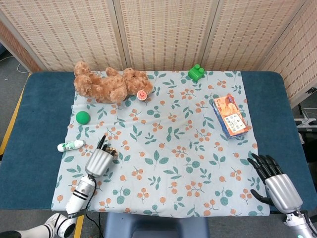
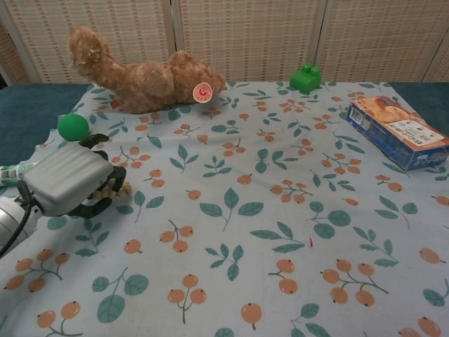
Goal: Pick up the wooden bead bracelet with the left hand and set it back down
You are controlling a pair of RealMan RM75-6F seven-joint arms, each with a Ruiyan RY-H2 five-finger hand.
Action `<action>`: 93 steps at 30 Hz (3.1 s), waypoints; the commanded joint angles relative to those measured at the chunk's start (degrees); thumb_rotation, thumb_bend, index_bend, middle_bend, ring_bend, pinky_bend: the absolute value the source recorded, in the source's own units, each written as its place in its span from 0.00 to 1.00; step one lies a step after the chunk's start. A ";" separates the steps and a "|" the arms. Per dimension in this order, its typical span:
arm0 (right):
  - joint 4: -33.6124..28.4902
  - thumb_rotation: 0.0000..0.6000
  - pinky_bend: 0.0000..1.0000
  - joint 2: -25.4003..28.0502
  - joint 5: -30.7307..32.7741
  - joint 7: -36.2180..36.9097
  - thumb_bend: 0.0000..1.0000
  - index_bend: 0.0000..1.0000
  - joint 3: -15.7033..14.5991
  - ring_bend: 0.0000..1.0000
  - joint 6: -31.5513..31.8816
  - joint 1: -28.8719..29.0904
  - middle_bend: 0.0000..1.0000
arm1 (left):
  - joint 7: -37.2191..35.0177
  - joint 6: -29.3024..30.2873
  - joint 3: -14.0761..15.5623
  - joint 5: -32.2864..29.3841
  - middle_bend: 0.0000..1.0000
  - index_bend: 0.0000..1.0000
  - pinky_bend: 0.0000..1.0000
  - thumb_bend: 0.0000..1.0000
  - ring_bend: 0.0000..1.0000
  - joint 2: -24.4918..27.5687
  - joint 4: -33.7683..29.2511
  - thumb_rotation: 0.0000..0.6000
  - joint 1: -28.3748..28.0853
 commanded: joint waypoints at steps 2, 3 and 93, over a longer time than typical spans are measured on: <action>0.03 1.00 0.00 -0.05 0.08 -0.11 0.15 0.00 0.05 0.00 -0.15 0.04 0.00 | 0.36 -1.28 -0.66 -1.50 0.72 0.72 0.13 0.71 0.39 0.17 0.45 1.00 -0.48; 0.03 1.00 0.00 -0.09 0.11 -0.19 0.15 0.00 0.06 0.00 -0.22 0.06 0.00 | 0.36 -1.78 -0.54 -1.86 0.71 0.70 0.13 0.69 0.39 0.38 0.24 1.00 -0.39; -0.82 1.00 0.00 1.83 -2.89 3.23 0.15 0.00 -2.09 0.00 -1.09 0.55 0.00 | -20.73 -67.08 -53.44 -104.51 0.66 0.55 0.08 0.86 0.39 29.41 -29.96 0.72 8.90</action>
